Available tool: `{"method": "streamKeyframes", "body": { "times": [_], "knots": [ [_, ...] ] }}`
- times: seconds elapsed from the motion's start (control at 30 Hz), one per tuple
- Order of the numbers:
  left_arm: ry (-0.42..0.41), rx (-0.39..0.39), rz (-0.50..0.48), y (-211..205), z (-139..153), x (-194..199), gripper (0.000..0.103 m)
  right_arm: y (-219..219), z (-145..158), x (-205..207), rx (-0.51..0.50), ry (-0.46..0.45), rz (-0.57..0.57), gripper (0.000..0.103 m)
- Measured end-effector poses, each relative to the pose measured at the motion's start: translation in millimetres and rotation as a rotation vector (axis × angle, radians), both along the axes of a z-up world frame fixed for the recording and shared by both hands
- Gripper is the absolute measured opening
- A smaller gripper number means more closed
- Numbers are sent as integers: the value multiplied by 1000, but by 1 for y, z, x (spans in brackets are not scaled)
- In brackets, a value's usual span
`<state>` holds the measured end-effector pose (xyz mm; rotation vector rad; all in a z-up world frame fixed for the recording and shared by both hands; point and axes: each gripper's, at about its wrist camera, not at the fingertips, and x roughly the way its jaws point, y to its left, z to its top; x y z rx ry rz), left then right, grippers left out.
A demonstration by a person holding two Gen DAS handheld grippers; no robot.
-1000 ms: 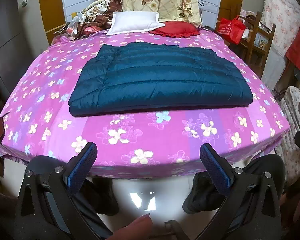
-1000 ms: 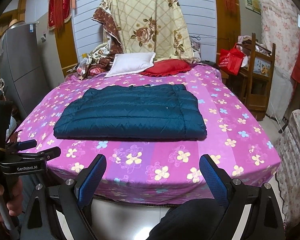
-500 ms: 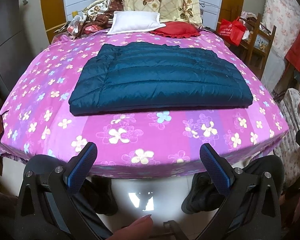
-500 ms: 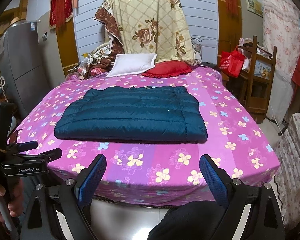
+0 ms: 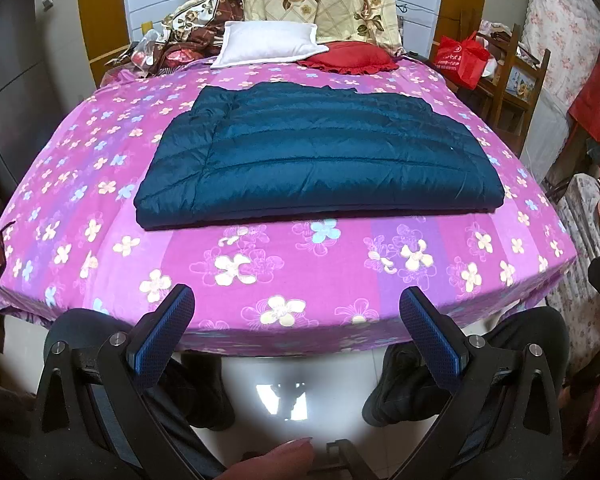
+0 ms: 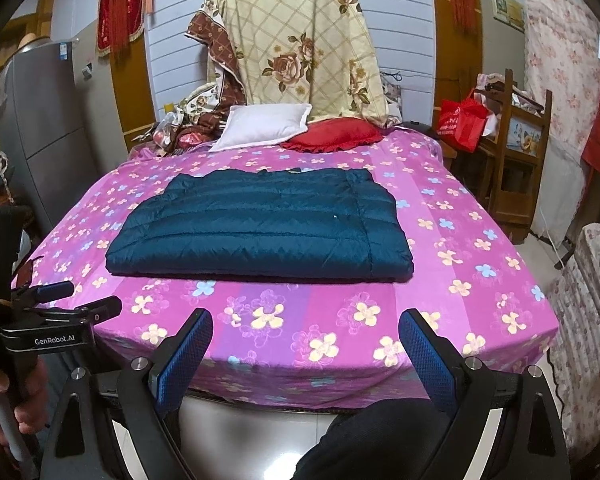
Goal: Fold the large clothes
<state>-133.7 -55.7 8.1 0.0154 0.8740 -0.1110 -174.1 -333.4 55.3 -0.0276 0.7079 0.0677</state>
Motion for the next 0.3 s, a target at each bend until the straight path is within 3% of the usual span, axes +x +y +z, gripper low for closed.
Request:
{"method": "streamKeyframes", "body": {
  "times": [0.3],
  "knots": [
    [-18, -5, -11, -2, 0, -5, 103, -1, -1, 1, -2, 2, 2, 93]
  ]
}}
